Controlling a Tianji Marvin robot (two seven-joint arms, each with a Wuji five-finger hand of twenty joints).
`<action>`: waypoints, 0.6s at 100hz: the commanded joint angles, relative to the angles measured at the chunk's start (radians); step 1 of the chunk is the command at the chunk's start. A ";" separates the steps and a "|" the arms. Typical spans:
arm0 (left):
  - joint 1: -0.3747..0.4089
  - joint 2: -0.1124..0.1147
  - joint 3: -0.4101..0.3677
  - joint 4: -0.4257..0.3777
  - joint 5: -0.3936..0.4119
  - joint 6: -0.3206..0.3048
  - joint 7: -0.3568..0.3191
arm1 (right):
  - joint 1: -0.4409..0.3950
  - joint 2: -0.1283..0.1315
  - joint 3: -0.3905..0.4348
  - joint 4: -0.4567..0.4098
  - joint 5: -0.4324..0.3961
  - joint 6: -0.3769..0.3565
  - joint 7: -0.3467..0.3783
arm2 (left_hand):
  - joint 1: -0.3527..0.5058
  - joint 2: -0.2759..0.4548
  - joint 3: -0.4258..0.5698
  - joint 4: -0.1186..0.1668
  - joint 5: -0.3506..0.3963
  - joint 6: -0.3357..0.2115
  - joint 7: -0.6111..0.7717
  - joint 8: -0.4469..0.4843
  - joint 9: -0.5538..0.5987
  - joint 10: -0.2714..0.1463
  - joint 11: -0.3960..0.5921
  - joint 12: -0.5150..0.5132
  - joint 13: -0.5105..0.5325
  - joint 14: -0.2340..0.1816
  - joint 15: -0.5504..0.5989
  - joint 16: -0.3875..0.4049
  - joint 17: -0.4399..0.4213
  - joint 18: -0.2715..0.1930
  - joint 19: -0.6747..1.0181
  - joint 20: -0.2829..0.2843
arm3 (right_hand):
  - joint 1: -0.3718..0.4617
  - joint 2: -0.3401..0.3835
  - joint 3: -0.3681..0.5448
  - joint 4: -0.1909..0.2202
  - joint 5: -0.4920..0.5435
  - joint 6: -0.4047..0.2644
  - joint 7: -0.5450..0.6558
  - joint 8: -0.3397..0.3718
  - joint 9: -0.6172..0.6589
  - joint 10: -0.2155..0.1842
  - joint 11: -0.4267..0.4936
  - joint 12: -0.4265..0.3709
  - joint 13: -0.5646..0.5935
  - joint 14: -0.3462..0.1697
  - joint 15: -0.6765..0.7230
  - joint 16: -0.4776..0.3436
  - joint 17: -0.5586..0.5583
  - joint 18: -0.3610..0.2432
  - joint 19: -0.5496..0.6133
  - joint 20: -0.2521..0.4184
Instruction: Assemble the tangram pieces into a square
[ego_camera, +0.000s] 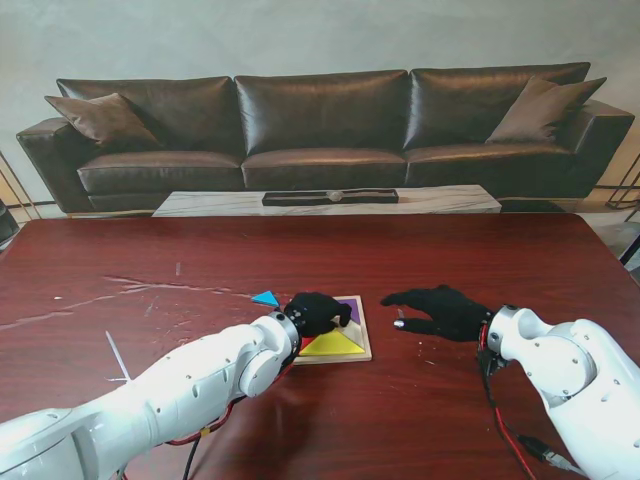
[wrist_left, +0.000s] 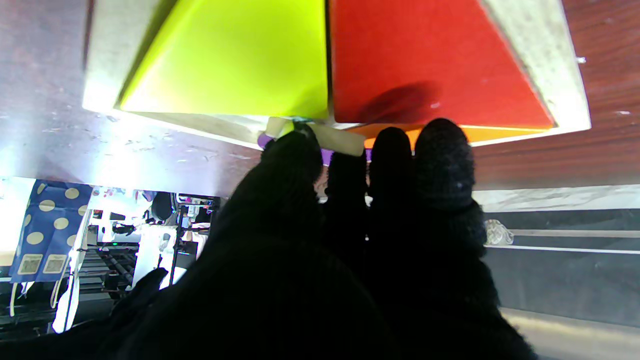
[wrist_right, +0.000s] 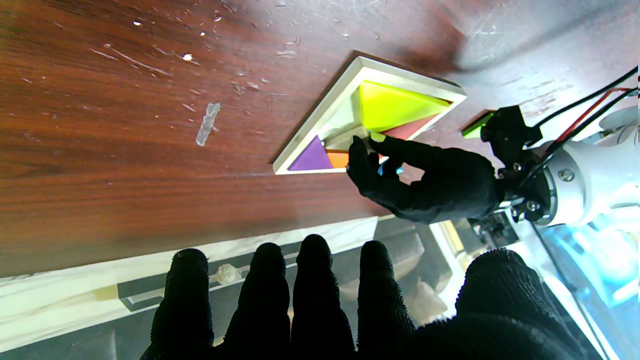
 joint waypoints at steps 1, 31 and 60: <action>-0.008 -0.012 0.001 0.009 -0.006 -0.004 0.007 | -0.005 0.001 -0.004 -0.007 -0.004 0.002 0.004 | 0.091 0.012 0.052 -0.002 0.040 -0.011 0.024 -0.010 0.024 -0.044 -0.021 -0.012 -0.007 0.006 -0.026 0.005 -0.004 -0.018 -0.003 -0.006 | 0.003 0.017 0.002 0.024 -0.018 -0.016 0.000 -0.004 0.009 -0.001 0.009 0.007 0.014 -0.012 0.000 0.011 -0.012 0.007 0.001 -0.006; -0.010 -0.010 0.001 0.004 0.000 0.015 0.008 | -0.003 0.001 -0.007 -0.007 -0.004 0.002 0.004 | 0.082 0.010 0.077 -0.005 0.046 -0.013 0.034 -0.024 -0.032 -0.011 -0.006 -0.042 -0.035 0.015 -0.058 0.019 -0.029 -0.003 -0.003 0.002 | 0.004 0.016 0.002 0.024 -0.017 -0.017 0.000 -0.003 0.009 -0.001 0.009 0.007 0.014 -0.011 0.000 0.011 -0.012 0.008 0.002 -0.006; 0.004 0.016 -0.015 -0.043 0.025 0.060 -0.009 | 0.001 0.000 -0.014 -0.005 -0.001 0.003 0.004 | 0.058 -0.005 0.084 -0.005 -0.015 0.028 -0.010 -0.017 -0.143 0.011 0.091 -0.094 -0.081 0.006 -0.070 0.032 -0.066 0.014 0.021 0.029 | 0.004 0.016 0.002 0.024 -0.016 -0.019 0.001 -0.003 0.010 0.000 0.009 0.008 0.014 -0.009 0.000 0.011 -0.012 0.008 0.001 -0.006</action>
